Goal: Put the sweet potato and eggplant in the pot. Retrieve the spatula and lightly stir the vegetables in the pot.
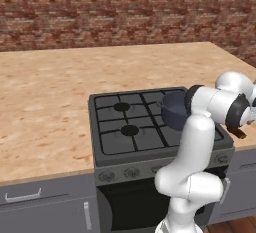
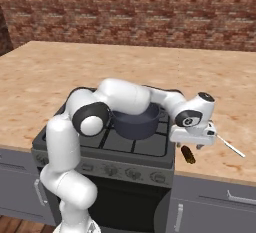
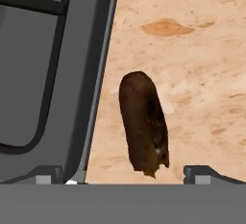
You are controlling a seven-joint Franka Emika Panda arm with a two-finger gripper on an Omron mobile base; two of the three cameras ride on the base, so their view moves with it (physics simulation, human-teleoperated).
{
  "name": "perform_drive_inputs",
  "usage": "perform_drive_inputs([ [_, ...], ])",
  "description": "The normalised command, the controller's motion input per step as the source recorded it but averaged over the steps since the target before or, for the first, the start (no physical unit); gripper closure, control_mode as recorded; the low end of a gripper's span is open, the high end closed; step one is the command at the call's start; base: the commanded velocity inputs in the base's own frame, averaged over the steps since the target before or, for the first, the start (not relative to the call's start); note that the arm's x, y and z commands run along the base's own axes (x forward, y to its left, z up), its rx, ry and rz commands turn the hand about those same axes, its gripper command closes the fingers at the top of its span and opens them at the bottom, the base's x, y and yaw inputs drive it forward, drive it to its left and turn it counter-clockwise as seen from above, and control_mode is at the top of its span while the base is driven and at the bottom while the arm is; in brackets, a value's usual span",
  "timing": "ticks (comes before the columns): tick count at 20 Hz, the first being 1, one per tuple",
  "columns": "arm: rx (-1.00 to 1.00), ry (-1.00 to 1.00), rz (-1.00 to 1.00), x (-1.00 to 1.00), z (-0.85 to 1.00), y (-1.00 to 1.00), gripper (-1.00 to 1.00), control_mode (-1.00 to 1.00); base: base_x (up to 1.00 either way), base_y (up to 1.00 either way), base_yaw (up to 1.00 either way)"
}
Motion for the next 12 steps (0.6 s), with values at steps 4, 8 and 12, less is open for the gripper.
perform_drive_inputs([
  [4, 0.00, 0.00, 0.00, 0.16, -0.15, 0.00, -1.00, -1.00, 0.00, 0.00, 0.00],
  [8, 0.00, 0.00, 0.00, 0.24, -0.22, -0.04, -1.00, -1.00, 0.00, 0.00, 0.00],
  [12, 0.00, 0.00, 0.00, 0.10, -0.19, -0.17, -1.00, -1.00, 0.00, 0.00, 0.00],
])
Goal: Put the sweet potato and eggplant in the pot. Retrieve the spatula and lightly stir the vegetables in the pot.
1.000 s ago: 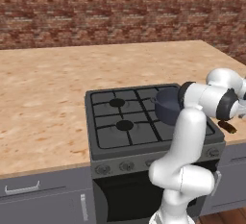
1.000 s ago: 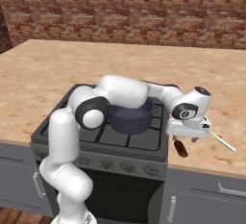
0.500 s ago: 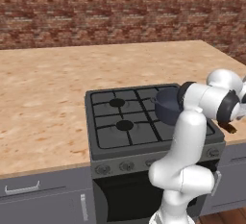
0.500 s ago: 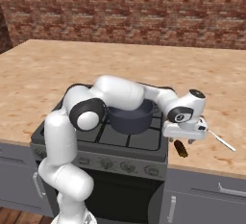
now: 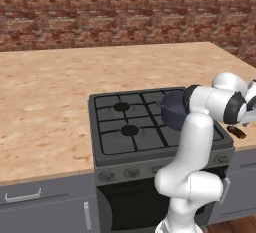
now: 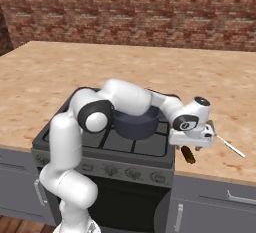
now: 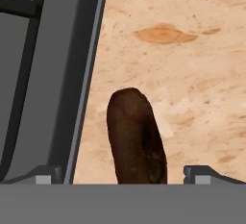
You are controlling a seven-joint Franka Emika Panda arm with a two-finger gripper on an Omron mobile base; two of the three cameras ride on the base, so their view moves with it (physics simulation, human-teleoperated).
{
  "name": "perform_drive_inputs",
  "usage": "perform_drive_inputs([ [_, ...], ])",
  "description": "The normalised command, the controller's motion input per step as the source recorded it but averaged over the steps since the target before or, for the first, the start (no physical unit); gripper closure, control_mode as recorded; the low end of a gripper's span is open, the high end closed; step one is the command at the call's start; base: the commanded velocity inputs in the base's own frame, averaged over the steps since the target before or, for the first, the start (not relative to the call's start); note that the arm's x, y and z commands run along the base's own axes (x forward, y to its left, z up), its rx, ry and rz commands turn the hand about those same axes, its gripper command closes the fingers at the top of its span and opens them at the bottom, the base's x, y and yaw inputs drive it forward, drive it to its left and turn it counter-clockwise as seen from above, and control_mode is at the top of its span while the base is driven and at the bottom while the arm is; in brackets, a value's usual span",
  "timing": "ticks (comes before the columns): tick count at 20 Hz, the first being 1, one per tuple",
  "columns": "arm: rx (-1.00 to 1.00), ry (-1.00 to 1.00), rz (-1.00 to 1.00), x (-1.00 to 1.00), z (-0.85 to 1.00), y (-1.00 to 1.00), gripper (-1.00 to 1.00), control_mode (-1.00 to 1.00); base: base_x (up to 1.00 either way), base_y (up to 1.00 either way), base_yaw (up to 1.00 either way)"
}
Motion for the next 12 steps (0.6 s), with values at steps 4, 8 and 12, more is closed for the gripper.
perform_drive_inputs([
  [4, 0.00, 0.00, 0.00, 0.00, -0.03, -0.31, -1.00, -1.00, 0.00, 0.00, 0.00],
  [8, 0.00, 0.00, 0.00, 0.00, 0.00, -0.24, -1.00, -1.00, 0.00, 0.00, 0.00],
  [12, 0.00, 0.00, 0.00, -0.05, 0.00, 0.00, -1.00, -1.00, 0.00, 0.00, 0.00],
])
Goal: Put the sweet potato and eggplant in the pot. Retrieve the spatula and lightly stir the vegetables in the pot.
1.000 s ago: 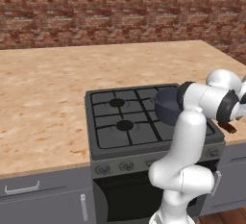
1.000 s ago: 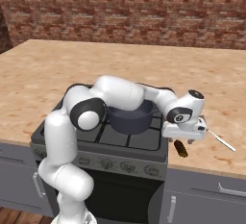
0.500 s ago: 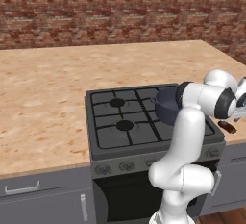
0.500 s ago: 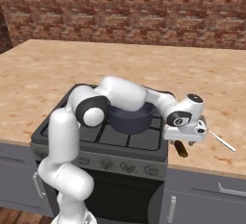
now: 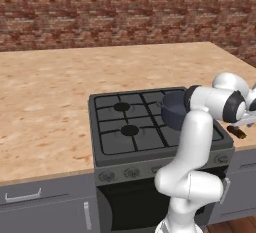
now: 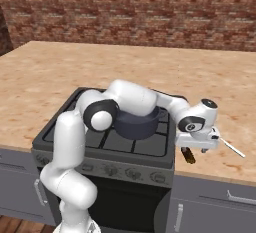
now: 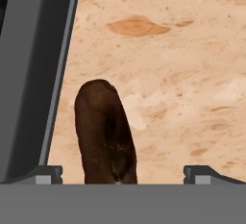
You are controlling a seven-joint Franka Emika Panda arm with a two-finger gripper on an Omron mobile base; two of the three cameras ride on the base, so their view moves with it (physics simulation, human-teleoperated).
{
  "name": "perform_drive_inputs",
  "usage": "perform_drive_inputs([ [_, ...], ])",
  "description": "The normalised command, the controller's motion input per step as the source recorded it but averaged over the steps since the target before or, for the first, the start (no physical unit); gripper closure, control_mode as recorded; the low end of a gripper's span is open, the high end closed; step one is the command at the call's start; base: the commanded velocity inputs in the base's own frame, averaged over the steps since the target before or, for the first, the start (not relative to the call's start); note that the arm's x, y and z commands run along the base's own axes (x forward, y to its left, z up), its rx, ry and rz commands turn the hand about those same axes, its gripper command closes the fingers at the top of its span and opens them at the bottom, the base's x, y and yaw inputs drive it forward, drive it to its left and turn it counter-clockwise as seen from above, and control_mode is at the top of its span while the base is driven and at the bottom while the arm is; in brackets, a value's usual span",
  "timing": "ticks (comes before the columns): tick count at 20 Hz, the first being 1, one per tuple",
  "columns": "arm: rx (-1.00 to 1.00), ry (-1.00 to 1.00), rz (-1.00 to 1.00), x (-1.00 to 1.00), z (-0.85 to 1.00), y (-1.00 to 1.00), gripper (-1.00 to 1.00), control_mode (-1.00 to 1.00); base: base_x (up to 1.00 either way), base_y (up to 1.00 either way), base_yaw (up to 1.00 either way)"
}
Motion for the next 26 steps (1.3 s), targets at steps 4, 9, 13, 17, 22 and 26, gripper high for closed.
perform_drive_inputs([
  [4, 0.00, 0.00, 0.00, -0.14, 0.00, 0.03, -1.00, -1.00, 0.00, 0.00, 0.00],
  [9, 0.00, 0.00, 0.02, -0.07, 0.00, 0.13, -1.00, -1.00, 0.00, 0.00, 0.00],
  [13, 0.00, 0.00, 0.02, -0.01, 0.00, 0.08, -1.00, -1.00, 0.00, 0.00, 0.00],
  [17, 0.00, 0.00, 0.01, 0.00, 0.00, 0.02, -1.00, -1.00, 0.00, 0.00, 0.00],
  [22, 0.00, 0.00, 0.01, 0.00, 0.00, 0.00, -1.00, -1.00, 0.00, 0.00, 0.00],
  [26, 0.00, 0.00, 0.01, 0.00, -0.08, 0.00, -1.00, -1.00, 0.00, 0.00, 0.00],
])
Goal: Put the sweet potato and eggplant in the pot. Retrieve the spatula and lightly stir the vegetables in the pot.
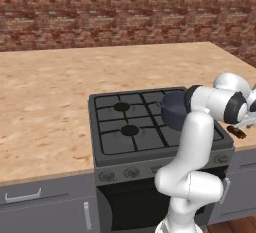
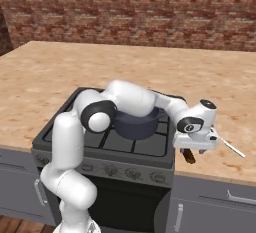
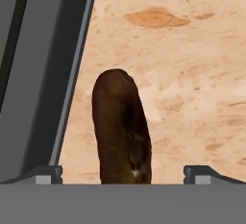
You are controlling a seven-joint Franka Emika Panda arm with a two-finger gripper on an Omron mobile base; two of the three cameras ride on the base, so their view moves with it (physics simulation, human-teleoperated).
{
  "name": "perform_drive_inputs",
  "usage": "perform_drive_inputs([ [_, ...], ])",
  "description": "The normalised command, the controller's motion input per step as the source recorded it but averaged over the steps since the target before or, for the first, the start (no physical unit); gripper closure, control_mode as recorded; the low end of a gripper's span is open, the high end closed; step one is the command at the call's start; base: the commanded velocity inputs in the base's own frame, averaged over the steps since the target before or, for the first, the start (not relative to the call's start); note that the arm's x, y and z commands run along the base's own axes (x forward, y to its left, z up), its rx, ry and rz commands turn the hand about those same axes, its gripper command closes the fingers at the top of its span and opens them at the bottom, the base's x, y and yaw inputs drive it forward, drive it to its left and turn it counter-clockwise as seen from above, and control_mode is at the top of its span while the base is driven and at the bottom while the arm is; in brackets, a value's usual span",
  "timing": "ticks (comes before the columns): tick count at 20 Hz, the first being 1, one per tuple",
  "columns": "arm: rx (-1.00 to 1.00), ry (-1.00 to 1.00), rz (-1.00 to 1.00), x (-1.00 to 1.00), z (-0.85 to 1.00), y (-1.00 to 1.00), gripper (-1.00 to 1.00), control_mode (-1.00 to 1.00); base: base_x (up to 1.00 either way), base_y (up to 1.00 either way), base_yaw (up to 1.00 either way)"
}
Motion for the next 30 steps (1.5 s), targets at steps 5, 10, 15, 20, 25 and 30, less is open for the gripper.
perform_drive_inputs([
  [5, 0.00, 0.00, 0.01, 0.08, -0.12, 0.00, -1.00, -1.00, 0.00, 0.00, 0.00],
  [10, 0.00, 0.00, 0.03, 0.09, -0.13, 0.00, -1.00, -1.00, 0.00, 0.00, 0.00],
  [15, 0.00, 0.05, 0.02, 0.01, -0.03, 0.00, -1.00, -1.00, 0.00, 0.00, 0.00],
  [20, 0.00, 0.03, 0.01, 0.00, -0.14, 0.02, -1.00, -1.00, 0.00, 0.00, 0.00],
  [25, 0.00, 0.01, 0.00, 0.00, -0.31, 0.06, -1.00, -1.00, 0.00, 0.00, 0.00],
  [30, 0.00, 0.00, 0.00, 0.00, -0.11, 0.06, -1.00, -1.00, 0.00, 0.00, 0.00],
])
